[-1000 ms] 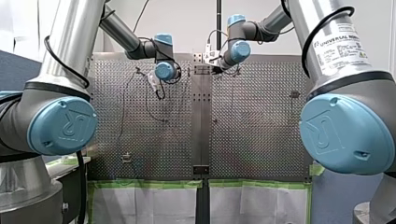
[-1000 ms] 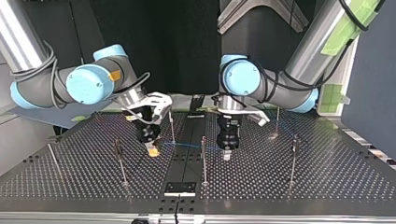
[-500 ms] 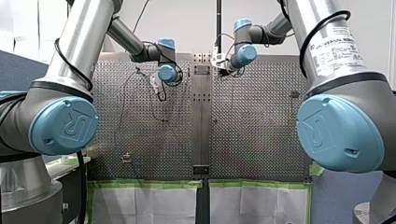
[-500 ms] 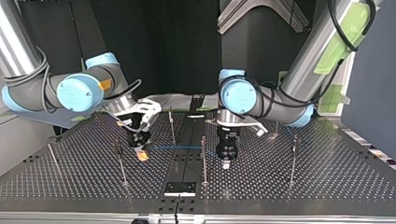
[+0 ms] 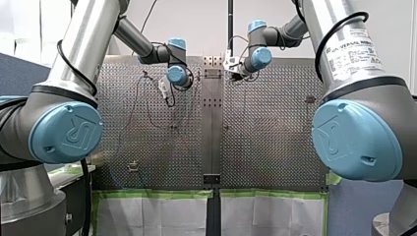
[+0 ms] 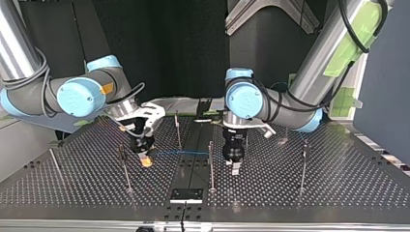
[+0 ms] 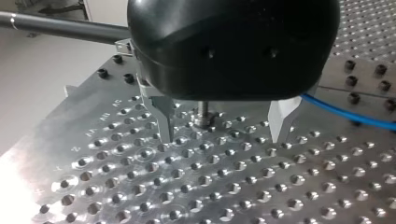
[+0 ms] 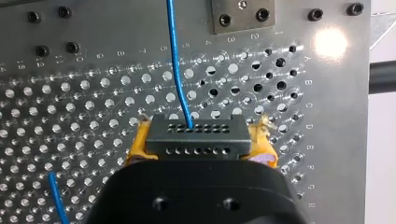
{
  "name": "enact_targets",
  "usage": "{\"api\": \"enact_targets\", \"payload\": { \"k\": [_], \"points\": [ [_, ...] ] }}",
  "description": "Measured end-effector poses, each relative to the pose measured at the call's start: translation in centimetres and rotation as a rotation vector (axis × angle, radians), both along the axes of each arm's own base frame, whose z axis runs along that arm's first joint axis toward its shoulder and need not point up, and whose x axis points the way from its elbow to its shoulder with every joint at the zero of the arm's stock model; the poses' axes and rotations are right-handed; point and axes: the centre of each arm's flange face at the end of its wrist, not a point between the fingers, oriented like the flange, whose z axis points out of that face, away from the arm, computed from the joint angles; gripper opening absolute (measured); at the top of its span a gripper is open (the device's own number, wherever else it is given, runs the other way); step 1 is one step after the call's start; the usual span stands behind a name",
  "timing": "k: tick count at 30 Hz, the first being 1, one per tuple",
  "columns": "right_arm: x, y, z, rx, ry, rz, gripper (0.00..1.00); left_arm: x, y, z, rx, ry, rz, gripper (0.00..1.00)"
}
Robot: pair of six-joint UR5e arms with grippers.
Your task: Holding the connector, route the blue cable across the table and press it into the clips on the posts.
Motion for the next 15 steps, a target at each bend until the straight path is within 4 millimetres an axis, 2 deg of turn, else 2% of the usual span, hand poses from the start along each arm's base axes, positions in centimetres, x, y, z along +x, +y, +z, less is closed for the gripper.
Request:
{"api": "enact_targets", "payload": {
  "k": [7,15],
  "points": [
    [0.0,0.0,-0.1,0.003,0.002,0.0,0.0,-1.9,-0.2,0.0,0.021,0.049,-0.012,1.0],
    [0.0,0.0,-0.1,0.004,0.002,0.0,0.0,-5.5,-0.4,1.0,0.032,0.089,-0.038,1.0]
  ]
}}
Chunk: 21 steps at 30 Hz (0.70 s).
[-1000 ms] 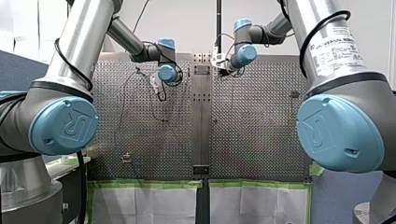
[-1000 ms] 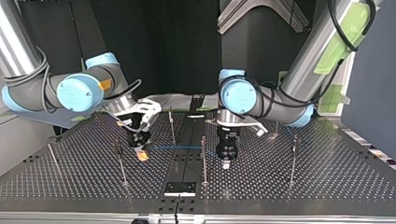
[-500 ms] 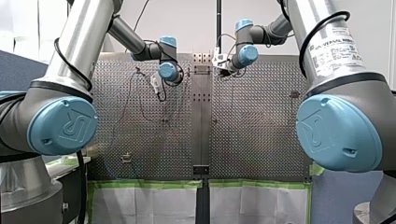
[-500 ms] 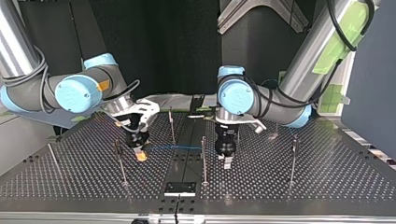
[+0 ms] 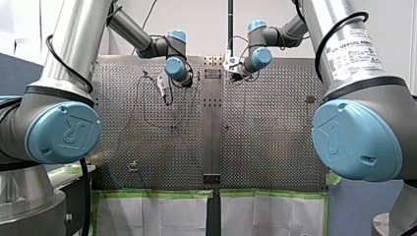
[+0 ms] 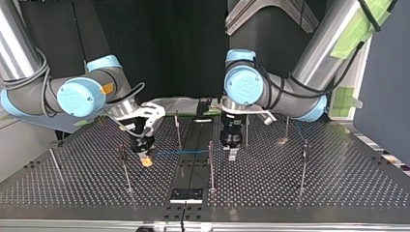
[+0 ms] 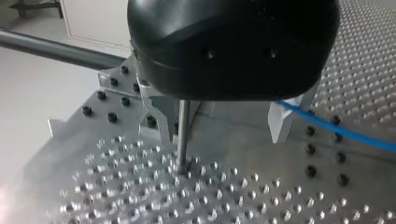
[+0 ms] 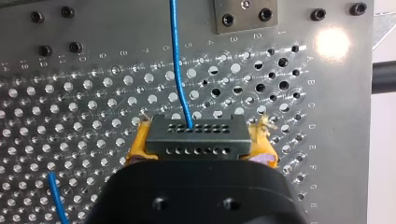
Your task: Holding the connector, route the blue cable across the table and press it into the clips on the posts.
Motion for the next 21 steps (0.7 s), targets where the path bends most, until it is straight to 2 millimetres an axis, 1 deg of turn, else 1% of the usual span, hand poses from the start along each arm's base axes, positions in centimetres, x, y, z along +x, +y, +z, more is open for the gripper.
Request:
{"api": "enact_targets", "payload": {
  "k": [10,16,21],
  "points": [
    [0.0,0.0,0.0,0.001,0.001,0.001,0.0,-3.9,-0.5,0.3,0.004,0.011,-0.032,1.0],
    [-0.1,0.0,0.2,-0.001,-0.001,0.0,0.0,-5.8,-0.8,1.7,-0.001,-0.011,-0.051,1.0],
    [-0.5,-0.1,0.5,-0.001,-0.005,-0.006,0.0,-7.7,-2.1,3.6,-0.003,-0.057,-0.07,1.0]
  ]
}}
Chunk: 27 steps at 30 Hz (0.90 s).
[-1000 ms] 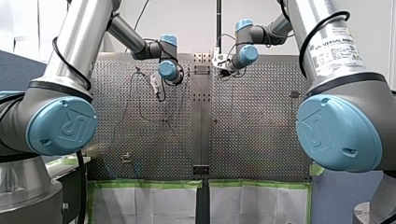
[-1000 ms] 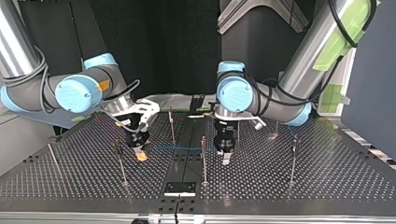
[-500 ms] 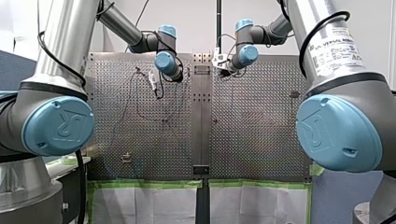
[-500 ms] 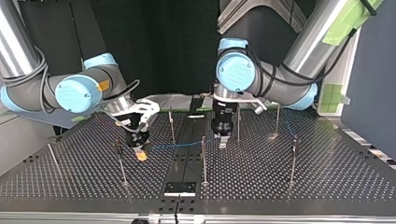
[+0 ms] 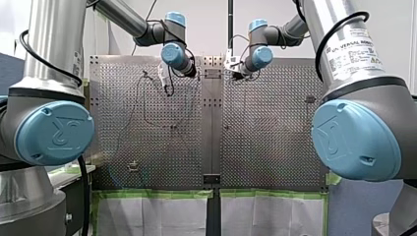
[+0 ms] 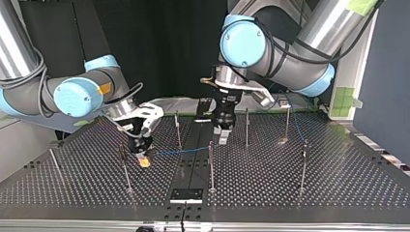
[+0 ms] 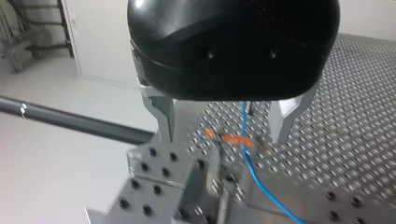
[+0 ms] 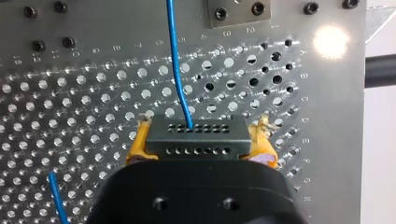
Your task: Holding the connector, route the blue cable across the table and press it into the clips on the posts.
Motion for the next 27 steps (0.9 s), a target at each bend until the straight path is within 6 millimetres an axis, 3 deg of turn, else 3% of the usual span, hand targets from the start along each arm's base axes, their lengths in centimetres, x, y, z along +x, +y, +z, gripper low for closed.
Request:
{"api": "enact_targets", "payload": {
  "k": [9,16,27],
  "points": [
    [-0.7,-0.3,0.1,0.007,0.002,-0.017,0.0,-2.0,-2.9,1.7,-0.021,-0.064,-0.002,1.0],
    [-1.3,-0.2,-1.6,0.037,0.023,-0.04,0.0,-3.4,-5.3,2.3,-0.003,-0.064,-0.03,1.0],
    [-2.2,-0.5,-2.8,0.061,0.033,-0.058,0.0,-2.3,-8.3,0.8,0.054,-0.037,-0.042,1.0]
  ]
}}
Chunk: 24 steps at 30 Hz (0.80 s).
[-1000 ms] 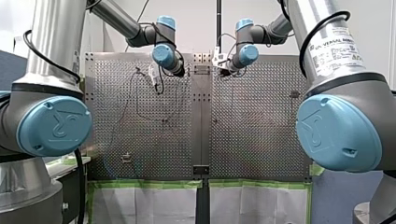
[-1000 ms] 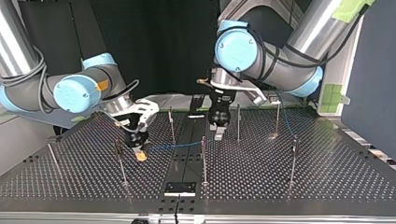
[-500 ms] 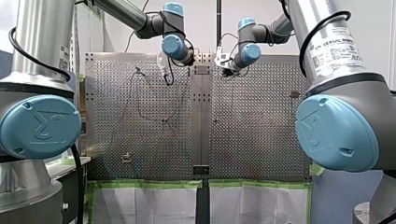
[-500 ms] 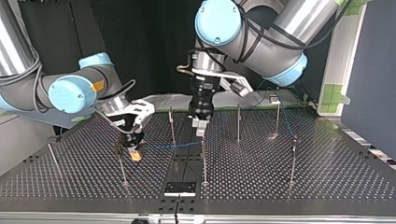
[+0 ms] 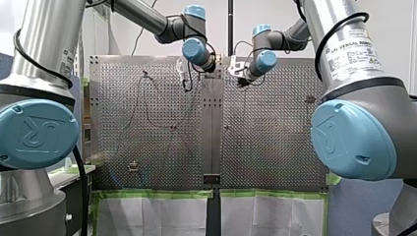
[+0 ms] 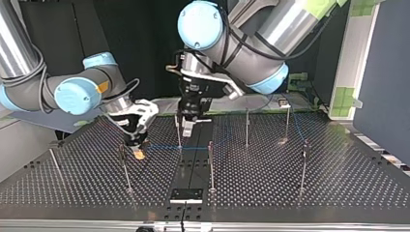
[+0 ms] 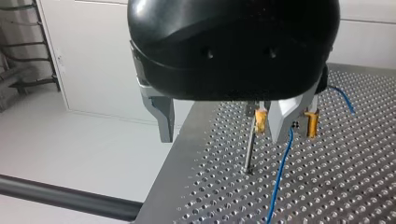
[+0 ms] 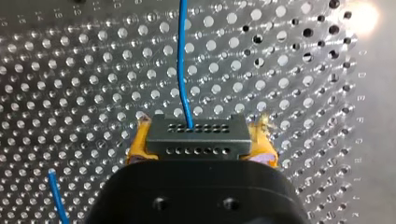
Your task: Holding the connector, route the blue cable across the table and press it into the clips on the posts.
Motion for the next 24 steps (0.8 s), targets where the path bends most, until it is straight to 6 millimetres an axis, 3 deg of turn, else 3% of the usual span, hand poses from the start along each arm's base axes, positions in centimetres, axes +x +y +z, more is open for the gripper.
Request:
{"api": "enact_targets", "payload": {
  "k": [14,24],
  "points": [
    [-1.2,-0.8,-0.8,0.016,0.006,-0.023,0.0,3.2,-2.0,-2.2,0.076,0.002,0.087,1.0],
    [-1.8,-1.2,-1.5,0.026,0.014,-0.035,0.0,4.1,-1.9,-4.2,0.12,0.017,0.153,1.0]
  ]
}}
